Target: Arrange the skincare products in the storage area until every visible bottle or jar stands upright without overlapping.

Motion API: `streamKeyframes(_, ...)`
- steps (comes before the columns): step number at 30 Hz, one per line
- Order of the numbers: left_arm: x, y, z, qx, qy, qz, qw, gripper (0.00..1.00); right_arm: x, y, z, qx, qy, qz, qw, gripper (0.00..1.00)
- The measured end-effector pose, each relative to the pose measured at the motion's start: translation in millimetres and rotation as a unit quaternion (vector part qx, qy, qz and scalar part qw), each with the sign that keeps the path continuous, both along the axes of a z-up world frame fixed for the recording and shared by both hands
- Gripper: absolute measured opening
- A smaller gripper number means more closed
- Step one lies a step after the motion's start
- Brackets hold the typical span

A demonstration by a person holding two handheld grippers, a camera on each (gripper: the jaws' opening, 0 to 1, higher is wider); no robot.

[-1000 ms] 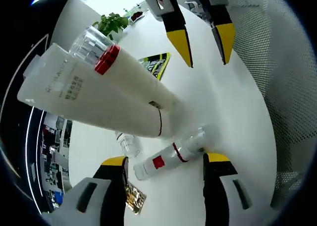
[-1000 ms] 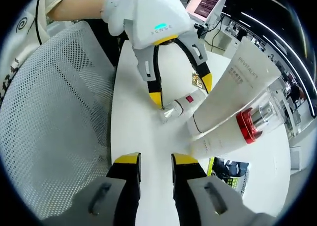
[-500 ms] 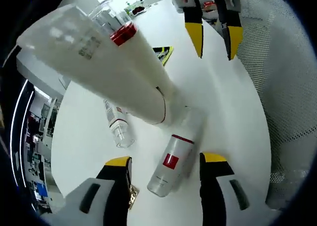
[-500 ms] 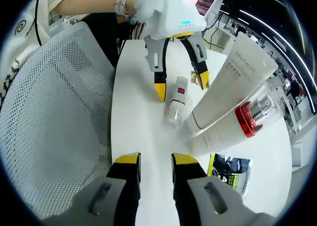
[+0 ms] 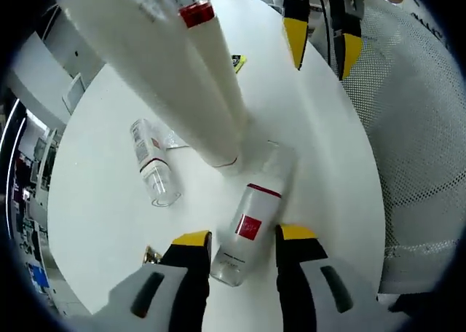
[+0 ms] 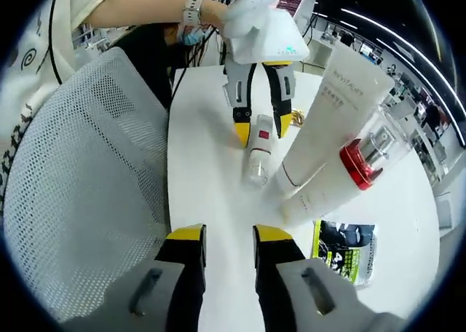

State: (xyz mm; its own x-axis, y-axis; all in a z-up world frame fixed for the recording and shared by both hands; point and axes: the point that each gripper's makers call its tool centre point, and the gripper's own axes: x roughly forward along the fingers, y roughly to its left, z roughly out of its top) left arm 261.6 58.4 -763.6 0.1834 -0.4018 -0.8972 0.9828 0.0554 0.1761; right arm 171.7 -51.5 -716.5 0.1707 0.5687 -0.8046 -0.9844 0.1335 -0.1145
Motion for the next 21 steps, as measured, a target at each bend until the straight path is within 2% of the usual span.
streamKeyframes(3, -0.2, -1.9, 0.6, 0.007, -0.012, -0.011, 0.9998, 0.35, -0.2, -1.3, -0.2, 0.0, 0.0, -0.004, 1.0, 0.25)
streamKeyframes(6, -3.4, -2.7, -1.0, 0.003, 0.004, -0.01, 0.9999, 0.29, -0.5, -2.3, -1.2, 0.003, 0.004, -0.009, 1.0, 0.25)
streamKeyframes(14, -7.3, -3.1, -4.4, -0.012, 0.026, -0.002, 0.9996, 0.24, -0.9, -3.1, -2.1, 0.006, 0.01, -0.017, 0.9998, 0.25)
streamKeyframes(21, -13.1, -8.4, -4.3, -0.012, 0.016, -0.004, 0.9998, 0.22, -1.0, -3.4, -3.1, 0.011, 0.015, -0.026, 0.9995, 0.24)
